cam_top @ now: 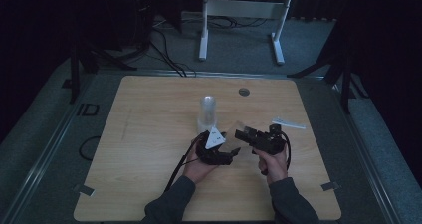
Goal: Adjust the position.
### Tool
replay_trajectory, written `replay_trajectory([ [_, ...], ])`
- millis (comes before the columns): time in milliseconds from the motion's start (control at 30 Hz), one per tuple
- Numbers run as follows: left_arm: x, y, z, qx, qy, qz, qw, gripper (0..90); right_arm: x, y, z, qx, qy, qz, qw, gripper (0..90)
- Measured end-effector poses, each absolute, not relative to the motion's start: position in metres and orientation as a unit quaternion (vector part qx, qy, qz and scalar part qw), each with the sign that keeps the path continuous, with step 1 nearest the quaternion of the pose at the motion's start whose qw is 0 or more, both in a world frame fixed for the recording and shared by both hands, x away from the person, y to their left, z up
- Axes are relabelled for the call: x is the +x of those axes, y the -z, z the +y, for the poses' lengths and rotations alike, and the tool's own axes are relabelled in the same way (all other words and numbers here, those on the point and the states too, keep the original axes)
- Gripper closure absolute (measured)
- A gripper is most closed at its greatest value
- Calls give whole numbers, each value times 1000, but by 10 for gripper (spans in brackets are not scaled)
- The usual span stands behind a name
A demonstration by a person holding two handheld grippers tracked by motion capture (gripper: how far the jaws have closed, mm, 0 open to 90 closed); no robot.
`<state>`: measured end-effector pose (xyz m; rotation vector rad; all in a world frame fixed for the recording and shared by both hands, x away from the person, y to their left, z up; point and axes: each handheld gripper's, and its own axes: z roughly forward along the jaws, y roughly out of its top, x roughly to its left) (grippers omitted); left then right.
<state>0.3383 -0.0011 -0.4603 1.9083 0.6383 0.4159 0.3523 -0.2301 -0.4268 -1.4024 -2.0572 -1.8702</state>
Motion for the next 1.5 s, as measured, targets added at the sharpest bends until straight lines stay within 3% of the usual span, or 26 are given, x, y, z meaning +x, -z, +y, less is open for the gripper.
replay_trajectory([
  [1500, 341, 443, 26, 800, -169, 254, 517, 270, 343, 421, -247, -436, 547, -713, -54, 342],
])
